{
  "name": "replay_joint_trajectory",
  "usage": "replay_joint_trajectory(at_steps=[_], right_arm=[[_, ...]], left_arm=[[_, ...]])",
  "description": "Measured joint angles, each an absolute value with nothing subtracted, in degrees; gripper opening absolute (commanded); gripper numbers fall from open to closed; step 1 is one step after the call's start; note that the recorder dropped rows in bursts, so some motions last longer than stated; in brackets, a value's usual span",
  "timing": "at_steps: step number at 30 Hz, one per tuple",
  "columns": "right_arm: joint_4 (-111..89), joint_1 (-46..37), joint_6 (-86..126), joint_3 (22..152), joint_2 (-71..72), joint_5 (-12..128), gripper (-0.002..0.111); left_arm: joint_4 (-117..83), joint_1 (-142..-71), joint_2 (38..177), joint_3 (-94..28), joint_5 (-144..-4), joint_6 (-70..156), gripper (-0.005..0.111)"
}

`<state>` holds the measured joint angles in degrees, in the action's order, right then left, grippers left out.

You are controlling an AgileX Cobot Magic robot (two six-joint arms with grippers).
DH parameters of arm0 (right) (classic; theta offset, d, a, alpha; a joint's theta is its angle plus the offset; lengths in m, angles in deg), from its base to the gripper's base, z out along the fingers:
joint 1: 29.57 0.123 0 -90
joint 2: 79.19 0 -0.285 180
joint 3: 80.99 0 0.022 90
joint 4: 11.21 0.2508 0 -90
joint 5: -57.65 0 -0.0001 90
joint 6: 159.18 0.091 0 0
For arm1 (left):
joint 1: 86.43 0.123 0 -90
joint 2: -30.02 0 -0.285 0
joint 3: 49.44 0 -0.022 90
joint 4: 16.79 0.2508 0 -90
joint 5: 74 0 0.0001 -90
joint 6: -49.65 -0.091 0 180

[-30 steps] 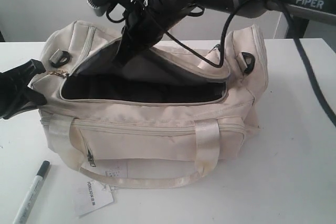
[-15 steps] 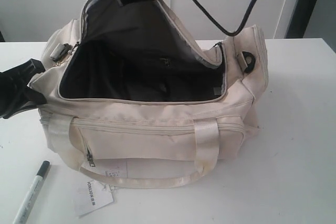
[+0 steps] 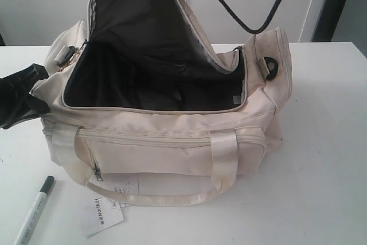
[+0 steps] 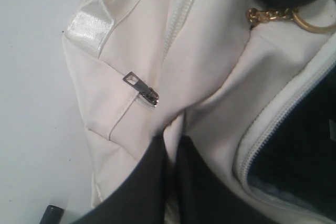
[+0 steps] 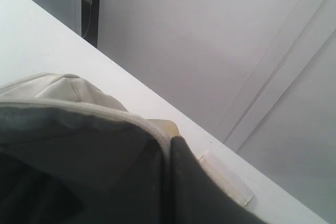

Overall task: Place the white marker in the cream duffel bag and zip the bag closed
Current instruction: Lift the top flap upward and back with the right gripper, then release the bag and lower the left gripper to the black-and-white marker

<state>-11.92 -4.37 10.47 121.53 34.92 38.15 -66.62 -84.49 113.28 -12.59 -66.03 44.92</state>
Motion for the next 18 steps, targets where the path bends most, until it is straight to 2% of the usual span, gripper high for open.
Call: replay_joint_trajectory(at_steps=[5, 7, 12, 14, 16, 18], right_arm=[[-11.9, -4.4, 10.5, 121.5, 34.7, 37.6, 0.0], [-11.9, -4.4, 10.5, 121.5, 34.7, 37.6, 0.0], [-12.0, -4.4, 10.5, 121.5, 34.7, 37.5, 0.0], [-12.1, -4.4, 10.6, 121.5, 34.7, 37.5, 0.0], [-12.3, -4.4, 10.6, 121.5, 34.7, 37.5, 0.0], [-12.4, -4.4, 10.6, 121.5, 34.7, 37.5, 0.0]], left_arm=[[-66.6, -84.5, 113.3, -12.6, -66.0, 44.9, 0.003], [-66.6, -84.5, 113.3, -12.6, -66.0, 44.9, 0.013], [-66.6, -84.5, 113.3, -12.6, -65.8, 44.9, 0.061], [-66.6, -84.5, 113.3, -12.6, -65.7, 44.9, 0.074], [-66.6, -84.5, 113.2, -12.6, -65.5, 44.9, 0.081], [-66.6, -84.5, 112.4, -12.6, -65.5, 44.9, 0.083]])
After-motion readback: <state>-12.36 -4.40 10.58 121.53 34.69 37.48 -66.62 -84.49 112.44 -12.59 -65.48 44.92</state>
